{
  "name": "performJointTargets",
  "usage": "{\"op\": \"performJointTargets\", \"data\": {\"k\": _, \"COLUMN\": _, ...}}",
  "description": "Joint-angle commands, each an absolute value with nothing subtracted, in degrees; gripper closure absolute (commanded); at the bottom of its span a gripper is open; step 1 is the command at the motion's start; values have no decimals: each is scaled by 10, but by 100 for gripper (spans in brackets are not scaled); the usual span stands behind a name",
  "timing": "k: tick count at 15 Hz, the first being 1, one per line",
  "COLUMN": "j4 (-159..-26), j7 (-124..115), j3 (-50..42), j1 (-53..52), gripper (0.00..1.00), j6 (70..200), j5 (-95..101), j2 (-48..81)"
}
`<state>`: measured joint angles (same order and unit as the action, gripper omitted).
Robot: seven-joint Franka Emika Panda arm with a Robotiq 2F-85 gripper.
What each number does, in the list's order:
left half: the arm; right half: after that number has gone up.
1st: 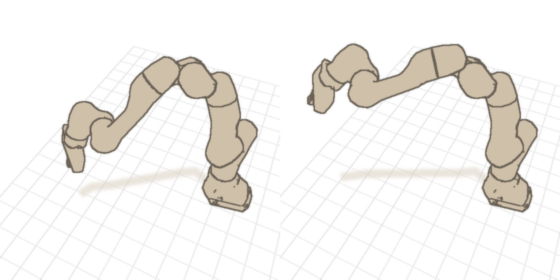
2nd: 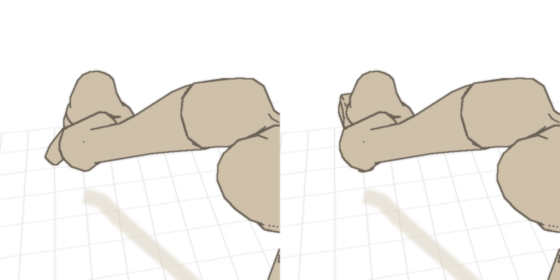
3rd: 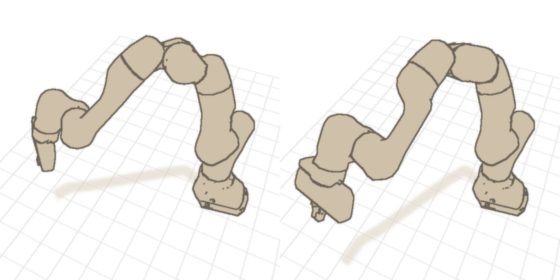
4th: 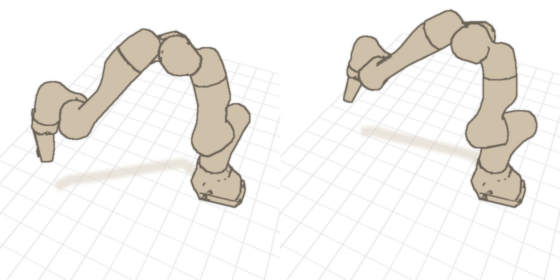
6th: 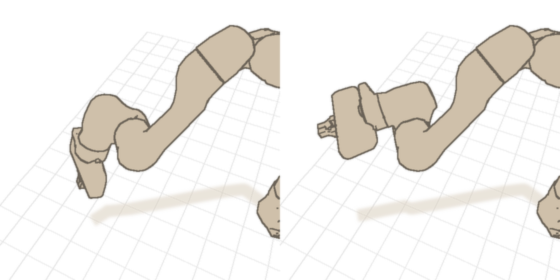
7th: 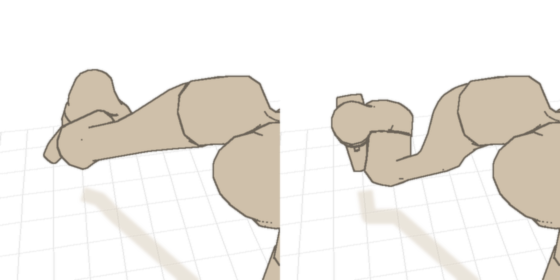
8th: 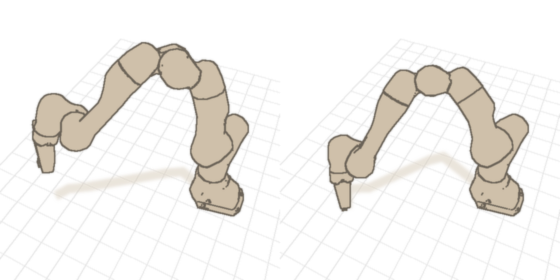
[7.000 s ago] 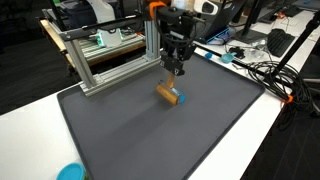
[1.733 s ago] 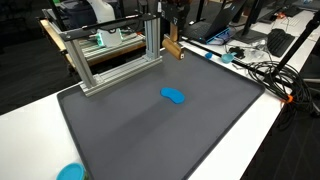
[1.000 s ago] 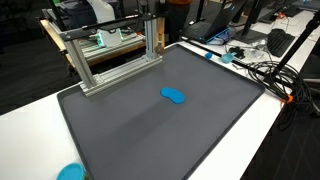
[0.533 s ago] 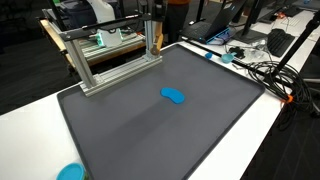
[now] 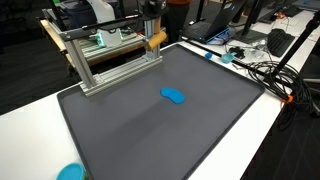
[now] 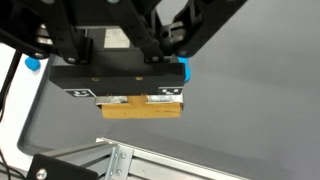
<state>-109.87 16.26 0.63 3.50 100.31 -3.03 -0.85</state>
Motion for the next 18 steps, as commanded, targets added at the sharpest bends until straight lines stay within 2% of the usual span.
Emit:
{"op": "performJointTargets", "data": {"k": 1, "j4": -1102, "j7": 132, "j3": -2, "j1": 27, "gripper": 53, "j6": 1002, "j5": -28, "j2": -12}}
{"op": "performJointTargets", "data": {"k": 6, "j4": -1111, "j7": 89, "j3": -2, "j1": 27, "gripper": 53, "j6": 1002, "j5": -27, "j2": -18}}
{"op": "performJointTargets", "data": {"k": 7, "j4": -1111, "j7": 88, "j3": -2, "j1": 27, "gripper": 78, "j6": 1002, "j5": -27, "j2": -18}}
{"op": "performJointTargets", "data": {"k": 18, "j4": -1297, "j7": 87, "j3": -40, "j1": 42, "gripper": 78, "j6": 1072, "j5": -20, "j2": -166}}
